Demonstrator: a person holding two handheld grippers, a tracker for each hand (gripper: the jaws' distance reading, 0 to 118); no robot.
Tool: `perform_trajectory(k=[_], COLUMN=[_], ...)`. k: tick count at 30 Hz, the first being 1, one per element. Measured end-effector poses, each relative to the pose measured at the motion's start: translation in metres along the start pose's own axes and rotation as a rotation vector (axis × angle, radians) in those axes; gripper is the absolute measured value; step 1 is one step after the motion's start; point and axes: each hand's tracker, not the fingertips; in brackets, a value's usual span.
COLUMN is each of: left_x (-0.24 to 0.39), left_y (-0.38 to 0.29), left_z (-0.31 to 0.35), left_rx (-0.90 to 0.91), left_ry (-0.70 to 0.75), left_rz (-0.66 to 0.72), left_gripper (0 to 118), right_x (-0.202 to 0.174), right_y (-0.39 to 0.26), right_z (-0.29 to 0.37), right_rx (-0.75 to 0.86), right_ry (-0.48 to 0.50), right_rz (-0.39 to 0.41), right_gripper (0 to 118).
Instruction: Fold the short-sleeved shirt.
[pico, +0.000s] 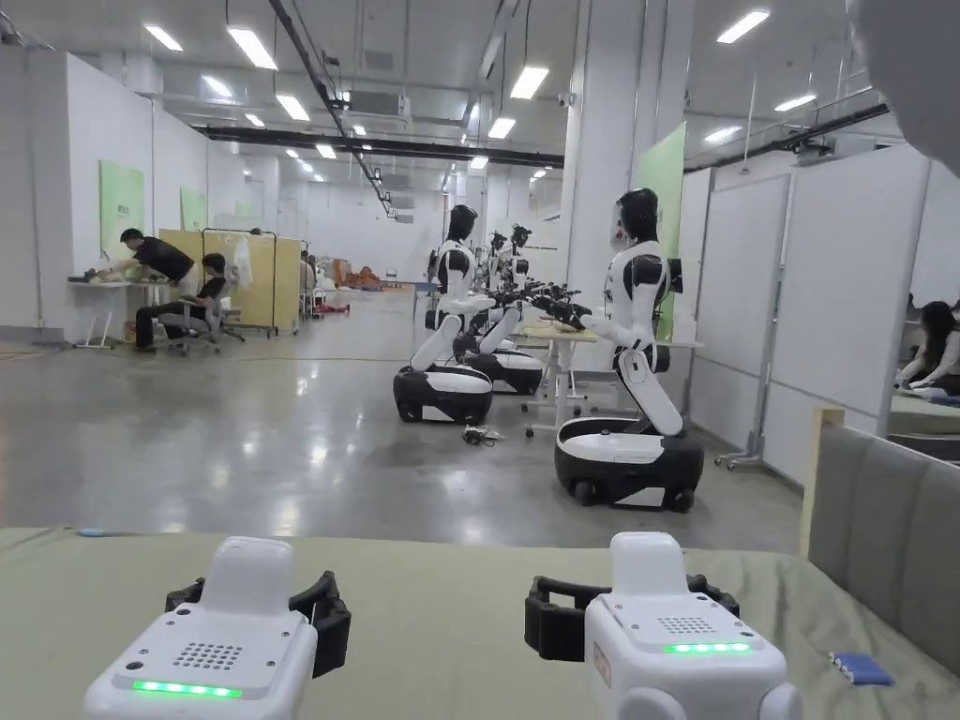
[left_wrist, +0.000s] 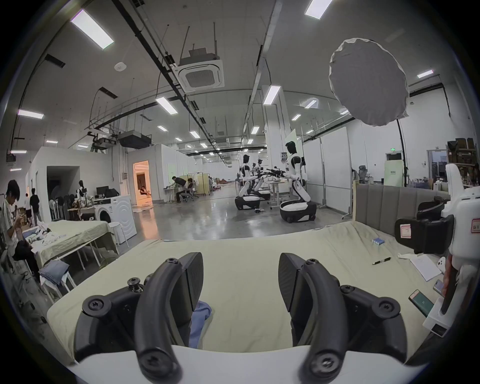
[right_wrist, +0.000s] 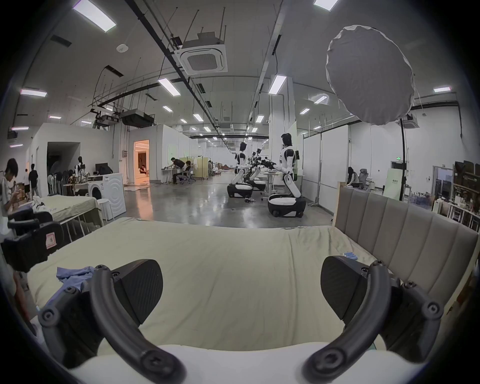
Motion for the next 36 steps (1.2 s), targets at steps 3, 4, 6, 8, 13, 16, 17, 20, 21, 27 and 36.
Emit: perform_trajectory(k=[3, 4, 6, 8, 13, 16, 17, 20, 21, 27, 36], left_x=[0.0, 0.0, 0.0, 0.0, -0.001, -0.001, -0.003, -0.014, -0.019, -0.096, -0.191], left_y=[0.0, 0.0, -0.001, -0.002, -0.004, -0.004, -0.004, -0.002, -0.002, -0.015, -0.05], left_z=[0.0, 0.0, -0.001, -0.001, -0.002, -0.003, -0.003, -0.002, 0.001, 0.038, 0.094], left_rx=[0.0, -0.001, -0.007, -0.007, -0.012, 0.0, -0.002, -0.004, -0.008, -0.031, -0.117], left_ry=[0.004, 0.007, 0.01, 0.009, -0.012, 0.02, 0.019, 0.039, 0.062, 0.249, 0.456], left_rz=[-0.003, -0.009, -0.009, -0.008, 0.007, -0.023, -0.018, 0.0, -0.012, 0.001, 0.051], left_gripper=[60, 60, 60, 58, 3, 3, 3, 3, 3, 3, 3], right_x=[0.004, 0.003, 0.003, 0.004, 0.009, 0.013, 0.013, 0.002, -0.006, -0.109, -0.251], right_y=[0.002, 0.002, 0.004, 0.003, 0.005, 0.005, 0.005, 0.004, 0.004, 0.0, -0.026], right_z=[0.003, 0.003, 0.003, 0.007, 0.013, 0.015, 0.018, 0.012, 0.013, -0.007, 0.005], right_rx=[0.021, 0.022, 0.021, 0.027, 0.01, -0.01, -0.005, -0.02, -0.015, -0.01, -0.046], right_ry=[-0.001, -0.003, -0.016, -0.014, -0.041, -0.016, -0.023, -0.017, -0.019, 0.197, 0.477], right_rz=[-0.013, -0.011, 0.008, 0.016, 0.043, 0.019, 0.021, 0.045, 0.071, 0.108, 0.174], right_gripper=[118, 118, 118, 114, 0, 0, 0, 0, 0, 0, 0])
